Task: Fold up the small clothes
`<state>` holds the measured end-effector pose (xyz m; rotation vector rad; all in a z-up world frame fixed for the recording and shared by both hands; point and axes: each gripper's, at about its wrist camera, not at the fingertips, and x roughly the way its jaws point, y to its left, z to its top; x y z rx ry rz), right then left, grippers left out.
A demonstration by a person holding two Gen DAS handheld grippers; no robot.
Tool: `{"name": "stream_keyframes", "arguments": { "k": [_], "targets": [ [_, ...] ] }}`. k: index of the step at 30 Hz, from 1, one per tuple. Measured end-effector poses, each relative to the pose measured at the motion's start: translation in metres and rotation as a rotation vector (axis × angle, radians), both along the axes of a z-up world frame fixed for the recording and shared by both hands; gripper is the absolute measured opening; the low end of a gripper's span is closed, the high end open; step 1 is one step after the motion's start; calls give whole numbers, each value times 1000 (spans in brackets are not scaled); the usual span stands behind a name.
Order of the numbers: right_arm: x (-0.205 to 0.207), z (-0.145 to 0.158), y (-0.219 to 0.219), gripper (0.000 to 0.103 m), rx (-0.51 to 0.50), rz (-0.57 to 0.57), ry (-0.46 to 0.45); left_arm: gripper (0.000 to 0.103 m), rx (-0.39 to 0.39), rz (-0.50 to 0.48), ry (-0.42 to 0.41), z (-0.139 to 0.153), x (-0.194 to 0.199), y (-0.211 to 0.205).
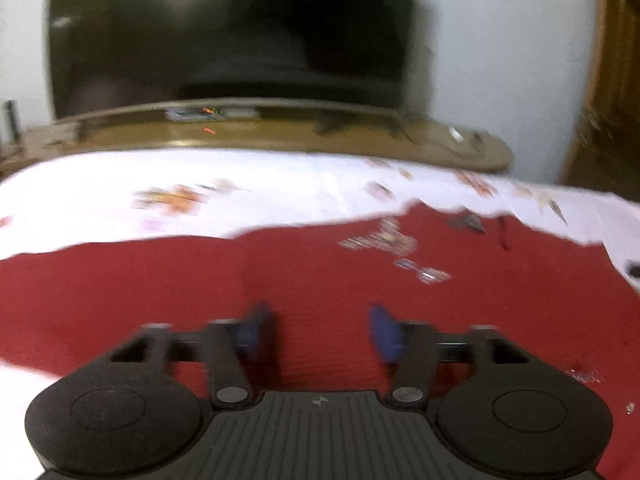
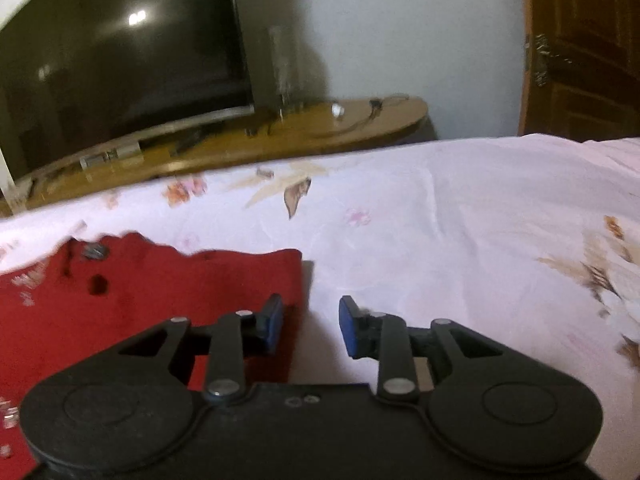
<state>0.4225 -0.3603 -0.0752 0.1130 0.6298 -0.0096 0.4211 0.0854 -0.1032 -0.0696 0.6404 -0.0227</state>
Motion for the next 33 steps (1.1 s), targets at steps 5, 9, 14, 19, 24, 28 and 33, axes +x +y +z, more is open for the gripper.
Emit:
{"name": "stream_keyframes", "arguments": {
  "k": [5, 9, 14, 19, 24, 28, 33],
  "targets": [
    [-63, 1, -11, 32, 56, -30, -4, 93, -85, 200, -63, 7, -55, 94],
    [-104, -5, -16, 33, 99, -102, 40, 89, -312, 461, -45, -9, -86, 202],
    [-131, -3, -13, 37, 159, -208, 52, 74, -679, 631, -67, -39, -110, 308],
    [-131, 7, 11, 38, 153, -197, 34, 74, -810, 618, -79, -53, -93, 342],
    [-133, 22, 22, 38, 194, -216, -4, 60, -822, 597, -62, -60, -67, 360],
    [-142, 28, 26, 38, 200, -239, -15, 7, -769, 624, 27, -66, -42, 364],
    [-149, 36, 26, 39, 200, -255, -28, 5, -603, 500, -33, -29, -24, 331]
  ]
}}
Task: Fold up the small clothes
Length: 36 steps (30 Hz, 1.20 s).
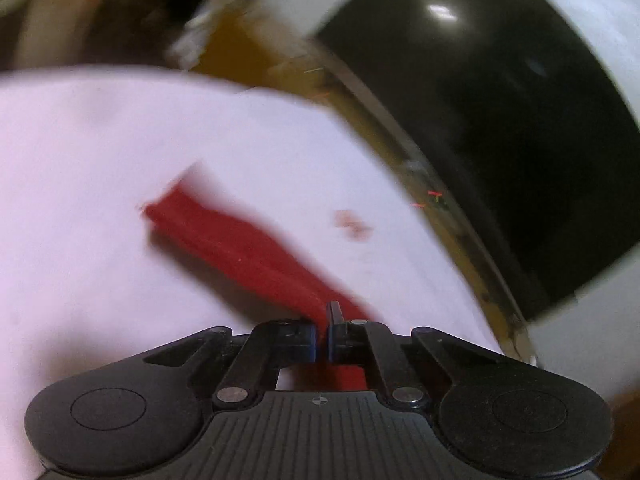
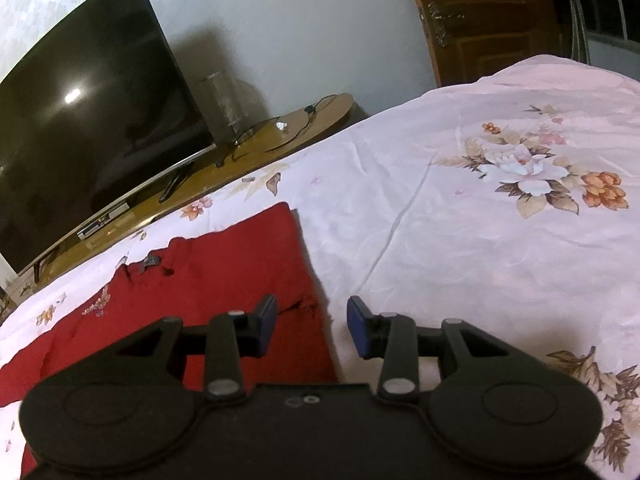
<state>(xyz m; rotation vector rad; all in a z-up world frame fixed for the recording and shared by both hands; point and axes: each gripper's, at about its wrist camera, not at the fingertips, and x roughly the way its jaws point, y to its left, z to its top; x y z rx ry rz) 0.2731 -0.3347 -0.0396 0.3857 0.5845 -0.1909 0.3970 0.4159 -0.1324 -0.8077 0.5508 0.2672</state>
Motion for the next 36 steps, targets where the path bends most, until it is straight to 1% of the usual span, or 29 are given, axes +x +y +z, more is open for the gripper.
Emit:
{"name": "stream_keyframes", "arguments": {
  "k": [2, 5, 7, 10, 15, 18, 21, 23, 29, 32, 34, 36],
  "targets": [
    [-1, 2, -1, 39, -1, -5, -3, 5, 76, -88, -47, 21, 11, -34],
    [-1, 1, -2, 39, 2, -11, -4, 5, 154, -250, -115, 48, 32, -97],
    [-1, 0, -2, 39, 5, -9, -3, 5, 192, -342, -139, 60, 42, -143],
    [-2, -1, -1, 39, 3, 0, 0, 5, 237, -453, -155, 65, 52, -215],
    [-10, -4, -4, 39, -4, 10, 9, 5, 265, -560, -138, 55, 61, -306],
    [-19, -6, -11, 39, -5, 8, 15, 5, 282, -610, -121, 54, 69, -344],
    [-28, -10, -22, 39, 5, -3, 25, 5, 339, -659, -99, 53, 66, -383],
    [-33, -13, -29, 39, 10, -12, 33, 5, 371, -688, -88, 50, 63, -400],
    [-41, -22, -47, 40, 27, -26, 55, 5, 471, -746, -33, 48, 68, -438],
    [-41, -24, -52, 40, 32, -18, 62, 5, 509, -766, 0, 41, 66, -455],
    [-40, -24, -54, 41, 35, -11, 66, 5, 558, -784, 12, 34, 64, -467],
    [-37, -22, -54, 42, 39, 1, 67, 5, 576, -812, 34, 26, 65, -481]
  ]
}}
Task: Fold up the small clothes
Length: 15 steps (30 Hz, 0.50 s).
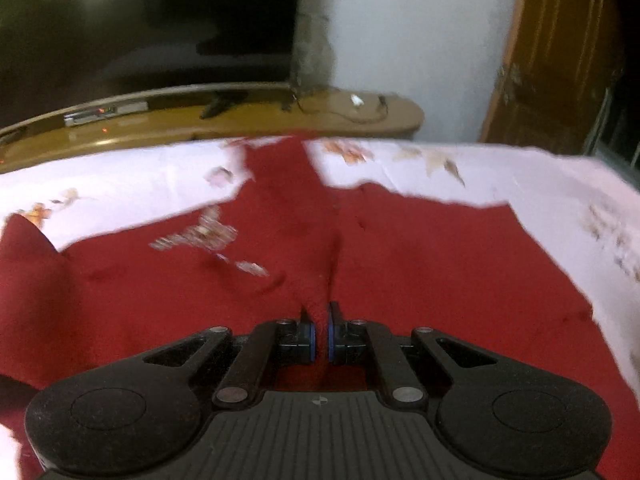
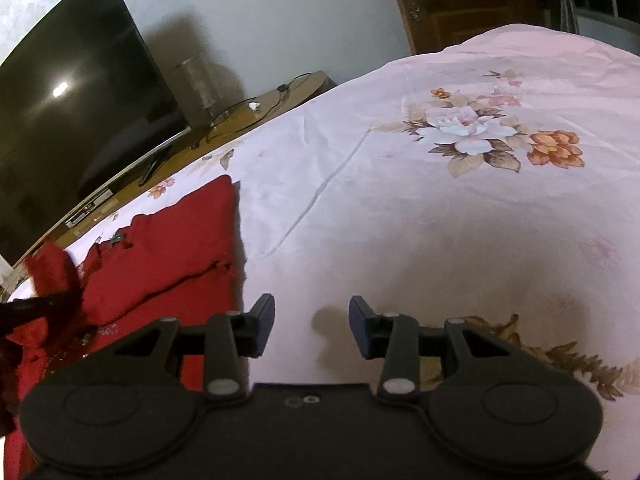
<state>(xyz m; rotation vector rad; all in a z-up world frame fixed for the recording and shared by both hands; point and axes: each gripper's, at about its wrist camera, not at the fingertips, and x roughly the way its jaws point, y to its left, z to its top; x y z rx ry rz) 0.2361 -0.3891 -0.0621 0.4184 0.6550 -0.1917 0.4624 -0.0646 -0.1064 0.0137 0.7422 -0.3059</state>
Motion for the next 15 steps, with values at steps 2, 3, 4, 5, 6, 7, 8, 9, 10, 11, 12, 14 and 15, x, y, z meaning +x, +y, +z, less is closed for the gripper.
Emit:
{"name": "stream_keyframes", "arguments": {
  "k": [2, 3, 4, 5, 6, 7, 8, 9, 10, 11, 12, 14, 15],
  "targets": [
    [5, 3, 3, 44, 2, 18, -4, 6, 56, -27, -20, -4, -4, -12],
    [9, 5, 6, 46, 7, 29, -9, 8, 90, -32, -35, -3, -7, -17],
    [12, 7, 8, 47, 12, 39, -13, 29, 107, -38, -42, 1, -12, -20],
    [16, 9, 11, 48, 19, 52, -19, 56, 96, -45, -50, 7, -18, -17],
    [21, 11, 16, 48, 26, 67, -26, 64, 81, -46, -83, 15, -27, -13],
    [27, 13, 21, 48, 35, 83, -34, 66, 76, -40, -130, 24, -39, -7],
    [34, 15, 26, 48, 50, 102, -44, 66, 83, -26, -156, 33, -50, 2],
    [41, 17, 32, 48, 66, 120, -51, 66, 82, -10, -162, 38, -53, 9],
    [49, 18, 39, 48, 88, 141, -57, 66, 63, 13, -173, 43, -62, 25],
    [58, 18, 47, 48, 113, 166, -60, 66, 51, 40, -182, 46, -71, 41],
    [67, 17, 55, 48, 137, 192, -63, 66, 53, 75, -187, 47, -79, 57],
    [84, 14, 74, 48, 214, 242, -58, 66, 73, 154, -184, 45, -92, 92],
    [93, 11, 83, 48, 260, 268, -56, 66, 79, 187, -175, 42, -96, 109]
  ]
}}
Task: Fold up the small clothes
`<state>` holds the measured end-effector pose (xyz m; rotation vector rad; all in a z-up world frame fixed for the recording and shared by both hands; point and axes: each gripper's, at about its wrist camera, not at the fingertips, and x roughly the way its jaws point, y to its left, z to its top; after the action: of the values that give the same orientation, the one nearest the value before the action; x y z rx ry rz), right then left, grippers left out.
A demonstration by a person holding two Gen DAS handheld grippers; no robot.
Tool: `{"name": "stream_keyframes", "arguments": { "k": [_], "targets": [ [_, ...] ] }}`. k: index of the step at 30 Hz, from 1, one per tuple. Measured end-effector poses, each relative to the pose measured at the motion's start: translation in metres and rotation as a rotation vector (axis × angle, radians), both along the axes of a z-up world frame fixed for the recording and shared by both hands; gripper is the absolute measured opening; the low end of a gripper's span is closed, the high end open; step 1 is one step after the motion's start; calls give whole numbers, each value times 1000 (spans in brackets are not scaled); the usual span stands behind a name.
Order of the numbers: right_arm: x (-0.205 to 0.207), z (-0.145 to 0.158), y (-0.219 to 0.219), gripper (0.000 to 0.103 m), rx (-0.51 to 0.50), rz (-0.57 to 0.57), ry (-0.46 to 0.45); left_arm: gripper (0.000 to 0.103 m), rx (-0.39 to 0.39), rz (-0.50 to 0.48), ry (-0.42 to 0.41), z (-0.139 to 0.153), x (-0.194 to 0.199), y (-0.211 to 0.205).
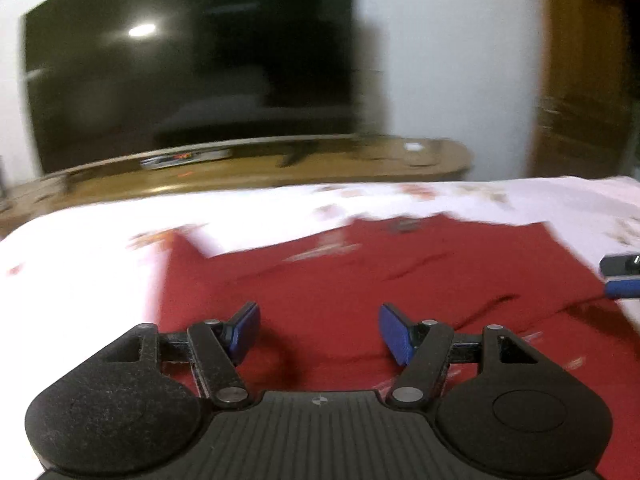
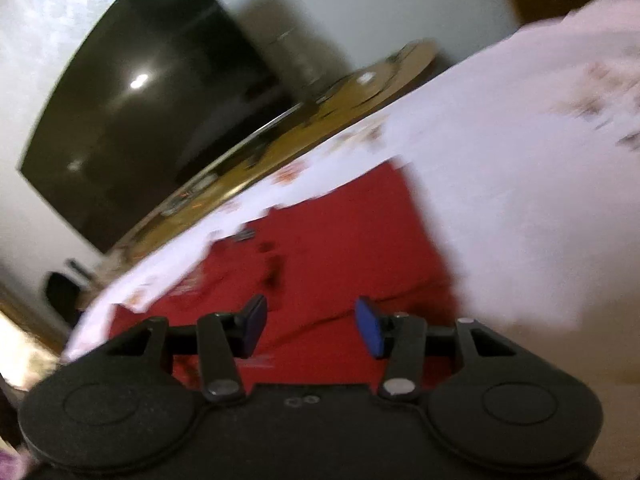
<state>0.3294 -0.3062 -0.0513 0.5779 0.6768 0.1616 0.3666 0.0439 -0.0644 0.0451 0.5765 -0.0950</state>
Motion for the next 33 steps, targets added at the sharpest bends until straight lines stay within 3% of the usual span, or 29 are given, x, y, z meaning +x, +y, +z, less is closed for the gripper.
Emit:
{"name": "stream_keyframes", "arguments": {
  "k": [4, 9, 12, 16, 18, 20, 23, 25, 33],
  "targets": [
    [34, -16, 29, 48, 113, 58, 40, 65, -6, 80, 67, -16, -5, 49],
    [63, -43, 50, 45, 180, 46, 129, 65, -20, 87, 125, -35, -1, 71],
    [70, -48, 55, 44, 205, 30, 134, 65, -47, 96, 144, -47, 4, 76],
    [78, -44, 61, 36, 158, 24, 129, 65, -76, 100, 133, -51, 9, 83],
    [81, -40, 66, 22, 97, 22, 128, 48, -104, 91, 131, -52, 9, 90],
    [82, -38, 68, 18, 74, 23, 121, 44, -145, 73, 140, -55, 12, 96],
    [78, -30, 71, 7, 27, 30, 87, 45, -100, 33, 139, -58, 12, 91],
    [74, -20, 74, 7, -11, 42, 46, 45, -70, 24, 134, -58, 13, 86],
    [59, 21, 62, 6, -150, 41, -87, 44, -69, 24, 136, -56, 16, 86]
  ]
}}
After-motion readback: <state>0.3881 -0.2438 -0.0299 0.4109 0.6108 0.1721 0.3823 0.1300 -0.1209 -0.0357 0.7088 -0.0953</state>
